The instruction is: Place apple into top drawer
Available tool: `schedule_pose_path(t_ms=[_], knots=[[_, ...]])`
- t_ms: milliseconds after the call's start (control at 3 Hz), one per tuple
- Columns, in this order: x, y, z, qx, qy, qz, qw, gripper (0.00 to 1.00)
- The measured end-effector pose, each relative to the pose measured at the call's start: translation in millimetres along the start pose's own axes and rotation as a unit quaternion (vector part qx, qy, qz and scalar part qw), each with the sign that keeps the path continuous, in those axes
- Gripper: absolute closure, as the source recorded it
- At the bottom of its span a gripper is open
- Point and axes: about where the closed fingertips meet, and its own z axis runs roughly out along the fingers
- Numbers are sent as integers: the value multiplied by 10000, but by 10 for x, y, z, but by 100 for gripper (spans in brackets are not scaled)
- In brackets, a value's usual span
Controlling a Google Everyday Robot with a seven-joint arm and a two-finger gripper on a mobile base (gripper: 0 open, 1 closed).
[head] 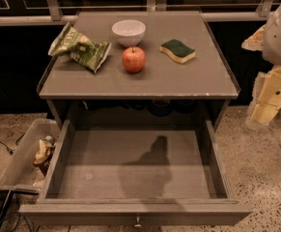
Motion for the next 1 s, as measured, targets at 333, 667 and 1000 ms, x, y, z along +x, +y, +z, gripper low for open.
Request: schedule_pose_path(t_ms=[333,667,1000], knots=[[-46,-36,-1,45,-39,-28,10000,0],[-289,-239,77,70,-316,-115,9994,0],[-567,-625,185,205,-773,-87,9968,0]])
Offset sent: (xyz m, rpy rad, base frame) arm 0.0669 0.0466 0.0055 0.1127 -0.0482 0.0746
